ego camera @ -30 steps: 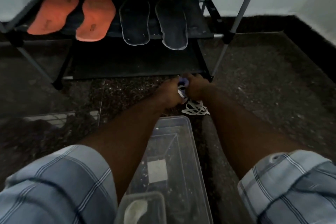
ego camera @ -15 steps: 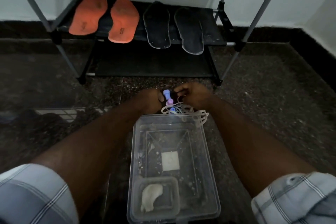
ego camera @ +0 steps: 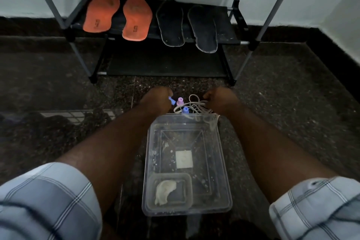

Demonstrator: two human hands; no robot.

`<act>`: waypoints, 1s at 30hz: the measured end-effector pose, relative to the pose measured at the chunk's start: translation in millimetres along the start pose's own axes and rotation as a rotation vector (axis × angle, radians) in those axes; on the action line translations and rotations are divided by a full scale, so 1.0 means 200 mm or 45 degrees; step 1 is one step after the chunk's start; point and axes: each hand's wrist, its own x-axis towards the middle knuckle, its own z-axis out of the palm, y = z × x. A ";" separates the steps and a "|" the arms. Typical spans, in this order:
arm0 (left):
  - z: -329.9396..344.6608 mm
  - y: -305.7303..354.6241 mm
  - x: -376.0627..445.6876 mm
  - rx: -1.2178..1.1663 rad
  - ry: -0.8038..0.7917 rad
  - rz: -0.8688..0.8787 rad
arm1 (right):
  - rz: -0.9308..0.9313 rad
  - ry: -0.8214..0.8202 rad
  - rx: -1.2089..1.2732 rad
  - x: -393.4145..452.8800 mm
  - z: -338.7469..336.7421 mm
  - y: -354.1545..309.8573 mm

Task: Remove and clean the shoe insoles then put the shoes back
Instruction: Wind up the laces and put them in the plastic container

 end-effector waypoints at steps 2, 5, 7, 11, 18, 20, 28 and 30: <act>0.01 0.01 0.01 0.016 0.023 0.031 | -0.060 0.075 0.030 -0.01 0.00 -0.07; 0.03 0.01 0.05 0.121 -0.066 0.095 | -0.188 -0.011 -0.017 0.00 0.06 -0.21; 0.04 0.00 0.08 0.167 -0.163 0.111 | -0.177 -0.057 -0.047 0.01 0.12 -0.26; 0.07 -0.05 0.09 0.175 -0.177 0.085 | -0.150 -0.050 -0.073 0.06 0.16 -0.26; 0.08 0.02 0.12 -0.047 0.058 0.074 | 0.173 -0.082 0.543 0.10 0.06 -0.17; 0.10 0.07 0.13 -0.047 0.049 0.069 | 0.297 -0.091 0.772 0.09 0.06 -0.15; 0.13 0.11 0.12 0.035 0.069 0.137 | 0.440 -0.124 1.258 -0.10 0.00 -0.13; 0.10 0.13 0.09 -0.047 0.125 0.108 | 0.401 -0.137 1.274 -0.17 -0.02 -0.12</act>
